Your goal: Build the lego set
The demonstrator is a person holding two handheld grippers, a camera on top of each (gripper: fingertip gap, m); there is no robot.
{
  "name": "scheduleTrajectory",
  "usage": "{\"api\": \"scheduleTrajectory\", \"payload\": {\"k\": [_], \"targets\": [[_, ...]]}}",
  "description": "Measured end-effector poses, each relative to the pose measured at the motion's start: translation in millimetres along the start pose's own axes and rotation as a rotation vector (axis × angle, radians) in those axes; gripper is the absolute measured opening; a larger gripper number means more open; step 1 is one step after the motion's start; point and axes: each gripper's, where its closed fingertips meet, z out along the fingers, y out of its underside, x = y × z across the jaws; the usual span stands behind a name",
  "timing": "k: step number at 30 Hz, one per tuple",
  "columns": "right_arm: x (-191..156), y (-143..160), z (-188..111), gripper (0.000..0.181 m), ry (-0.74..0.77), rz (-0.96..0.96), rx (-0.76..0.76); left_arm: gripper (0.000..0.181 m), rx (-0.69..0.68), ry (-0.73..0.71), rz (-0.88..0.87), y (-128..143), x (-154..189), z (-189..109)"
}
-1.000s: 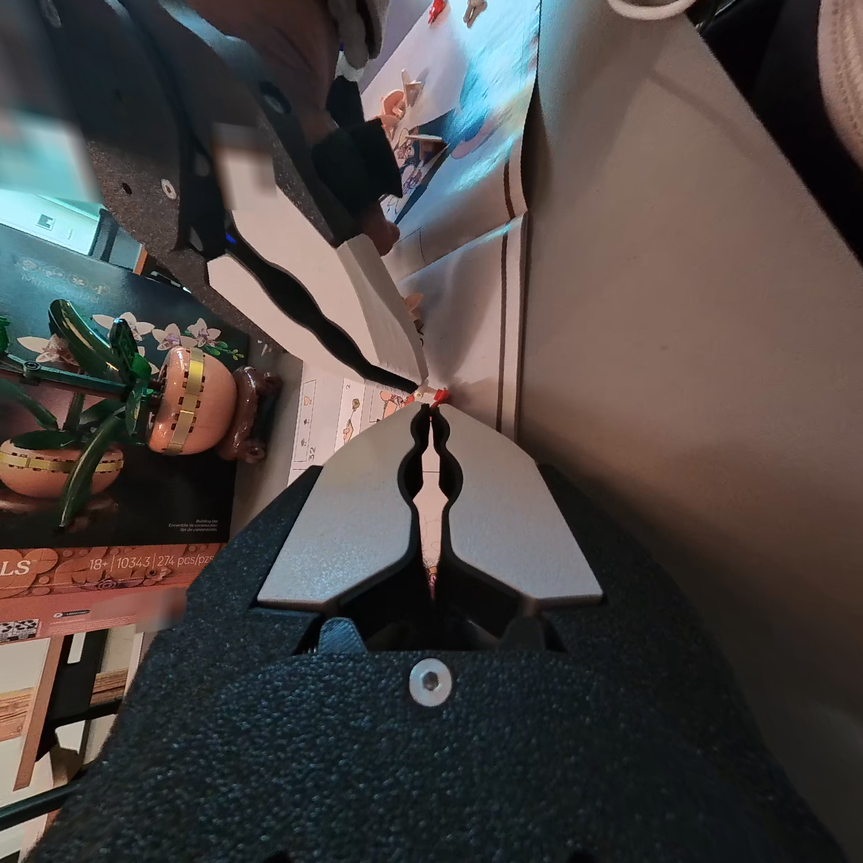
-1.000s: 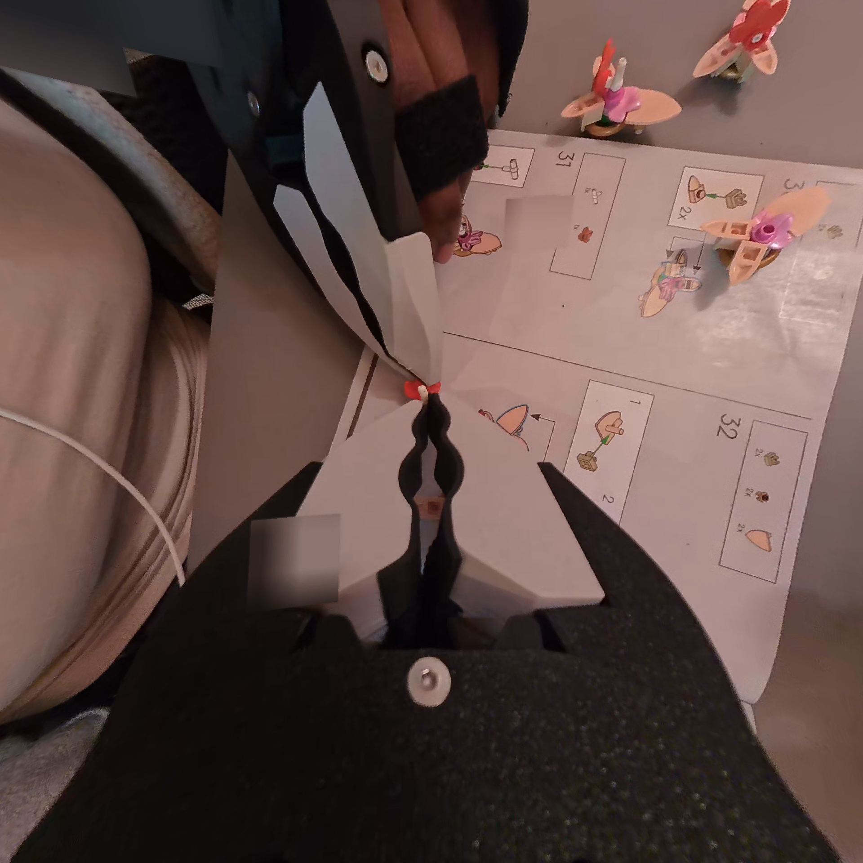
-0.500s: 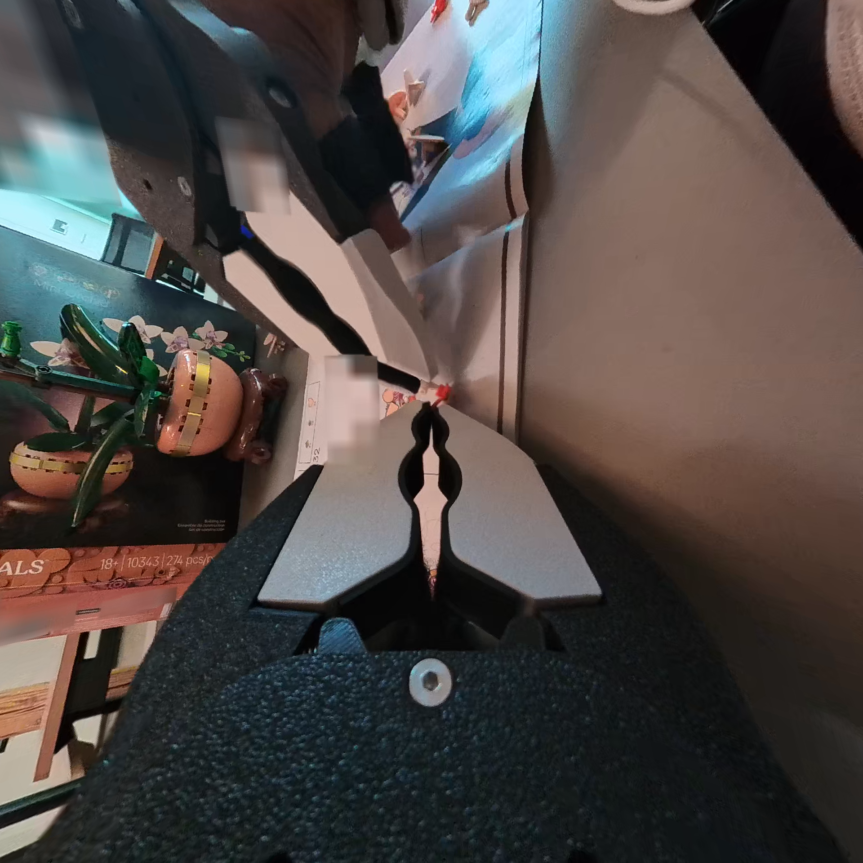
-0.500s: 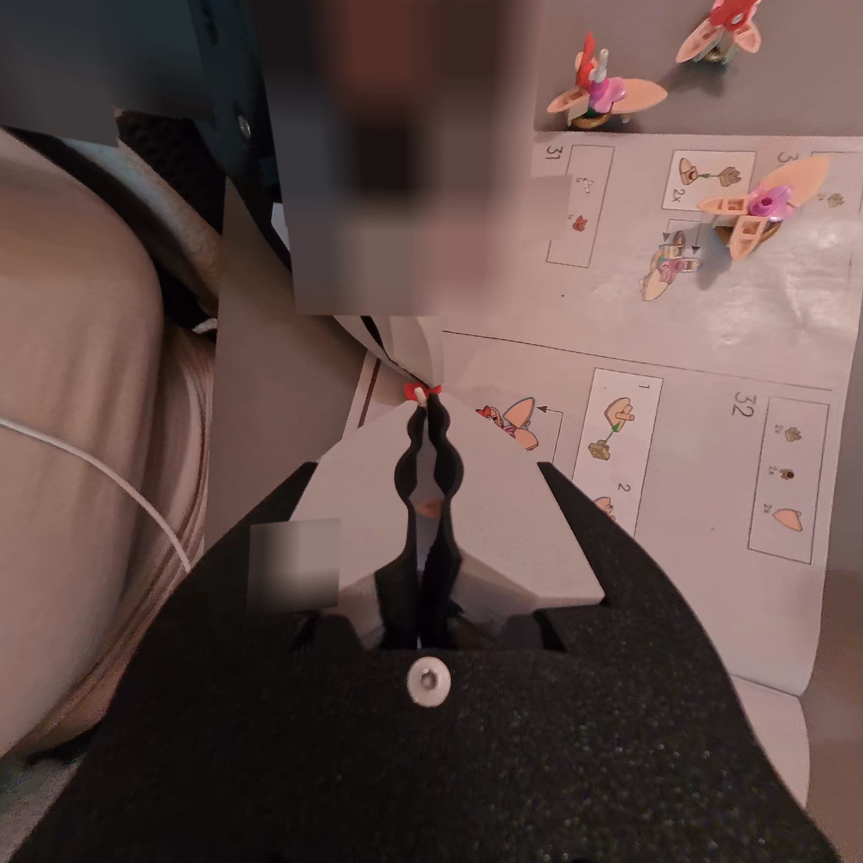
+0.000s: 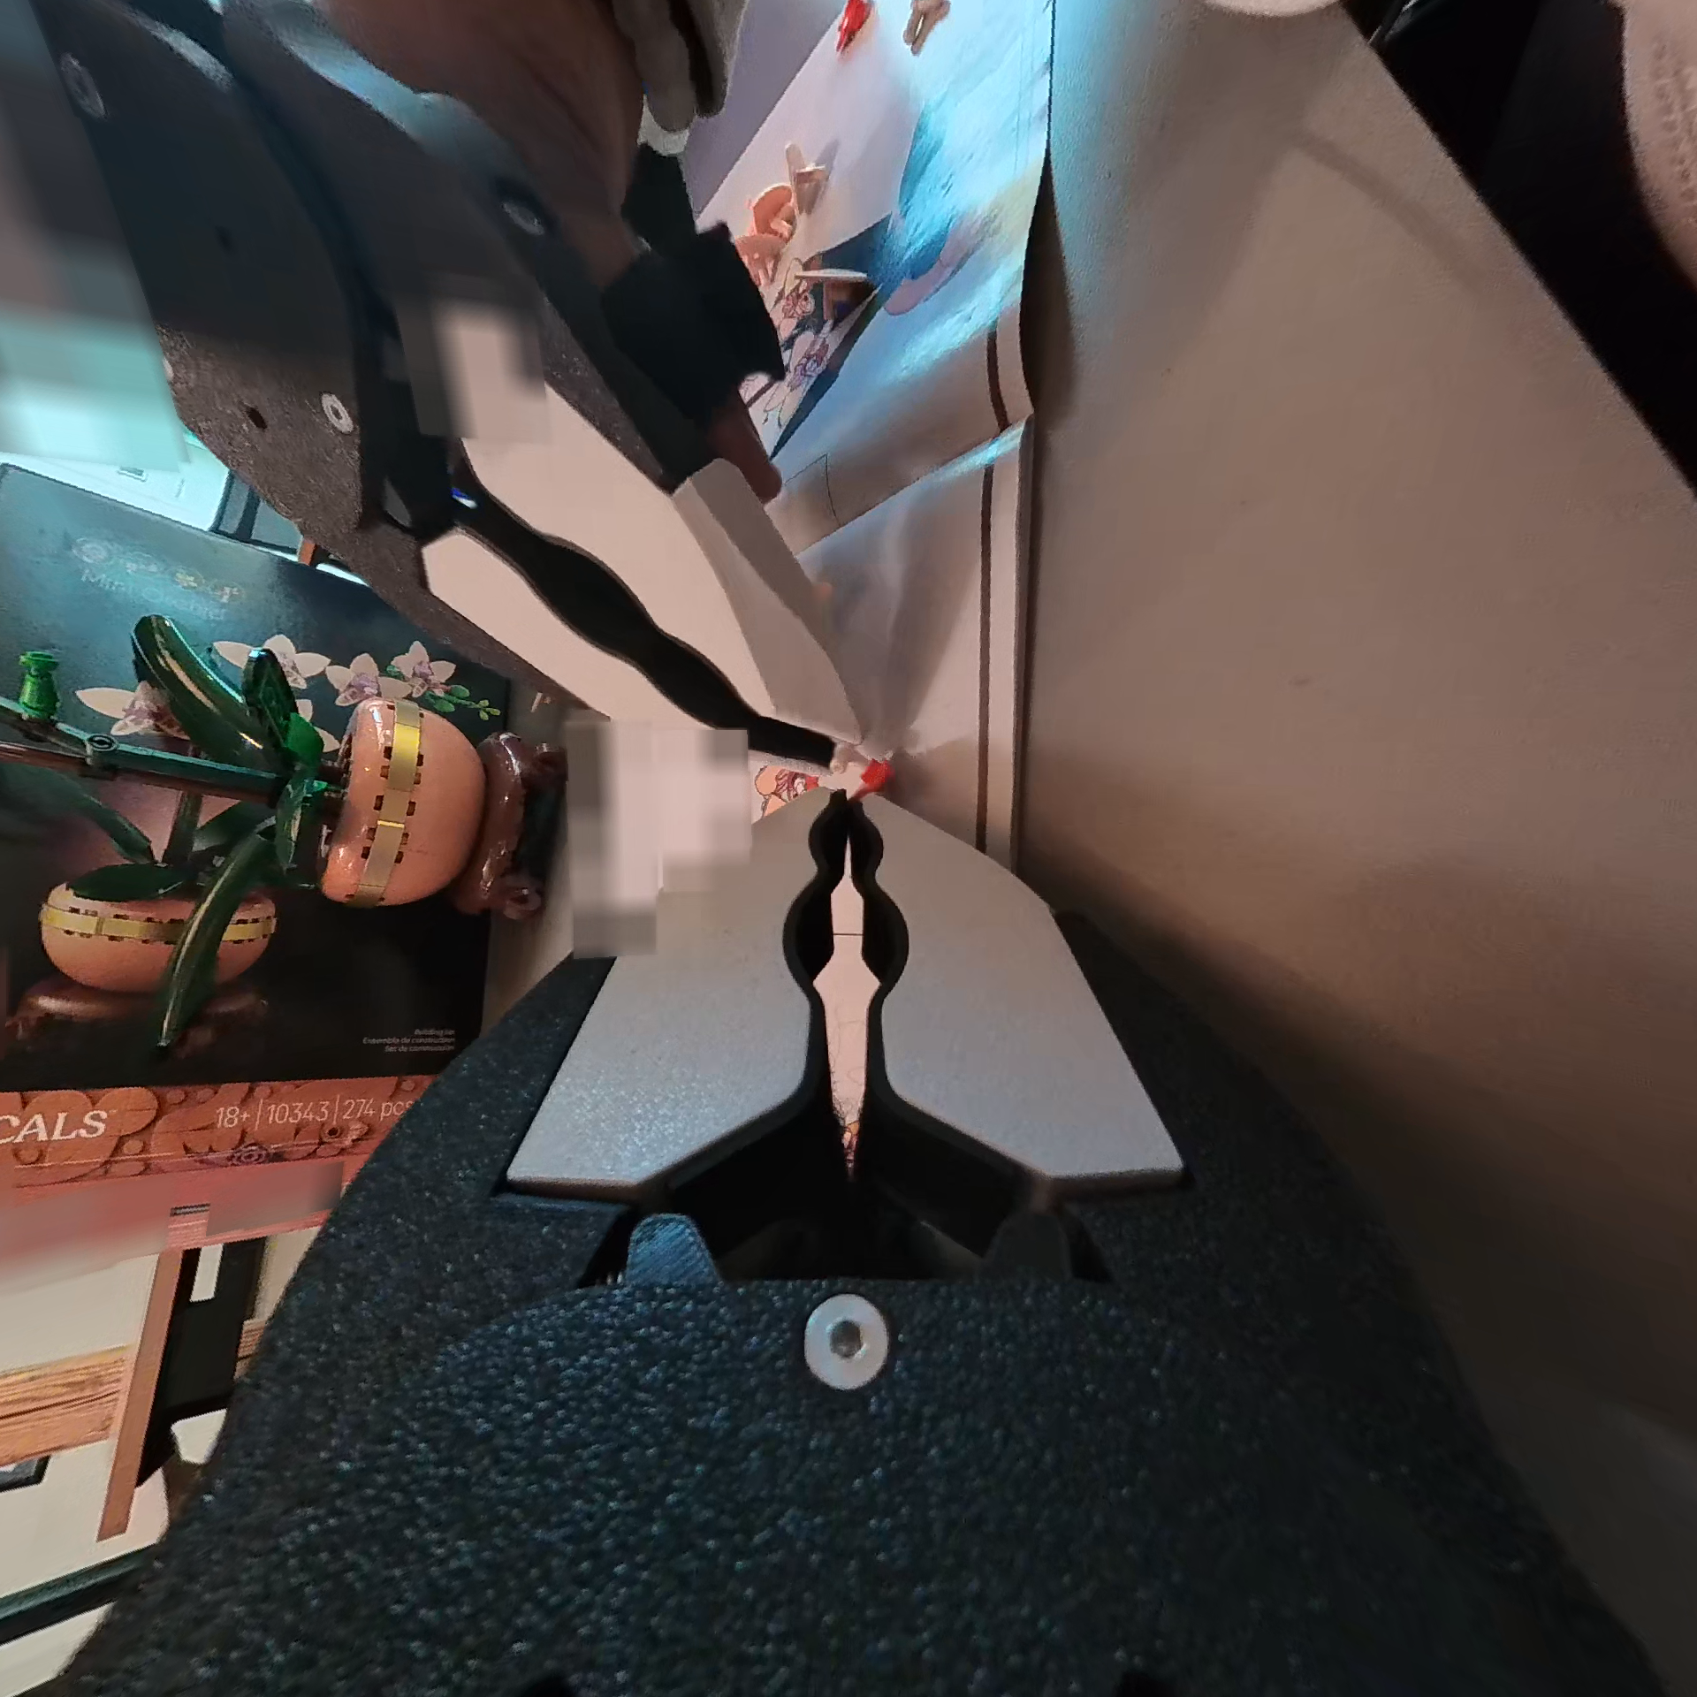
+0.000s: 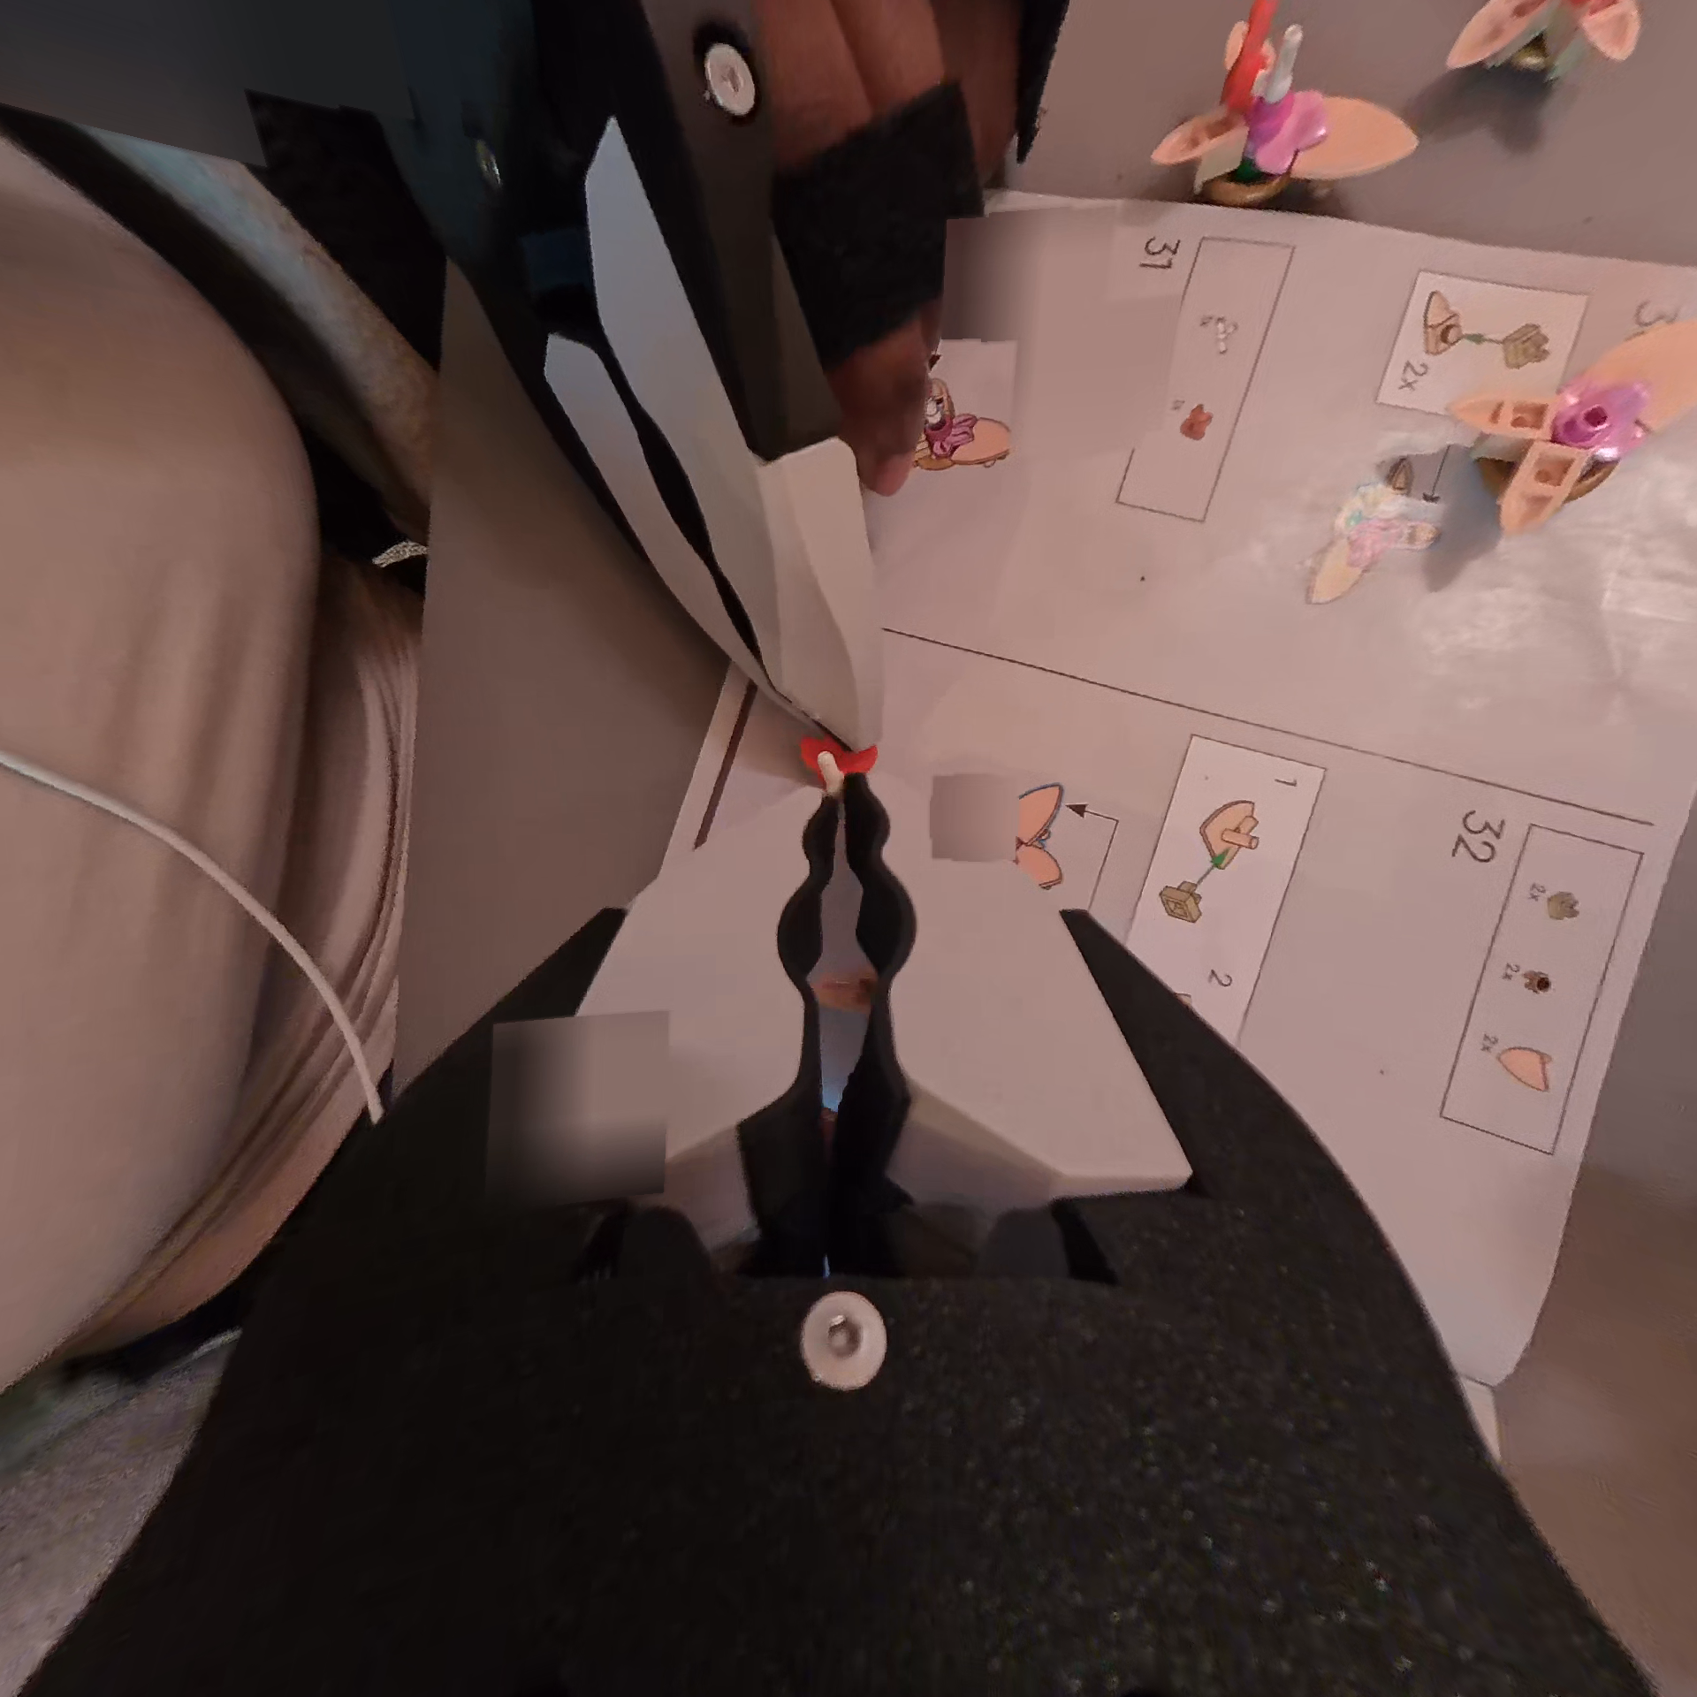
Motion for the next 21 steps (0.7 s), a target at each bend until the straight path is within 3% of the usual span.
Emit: {"api": "scheduleTrajectory", "payload": {"k": [13, 21], "targets": [[-0.1, 3.1, 3.7, 0.001, 0.237, -0.010, -0.067, 0.000, -0.027, -0.042, 0.072, -0.8, -0.9, -0.4], [0.2, 2.0, 5.7, 0.002, 0.239, 0.020, -0.068, 0.000, -0.033, -0.045, 0.068, -0.7, -1.6, -0.4]]}}
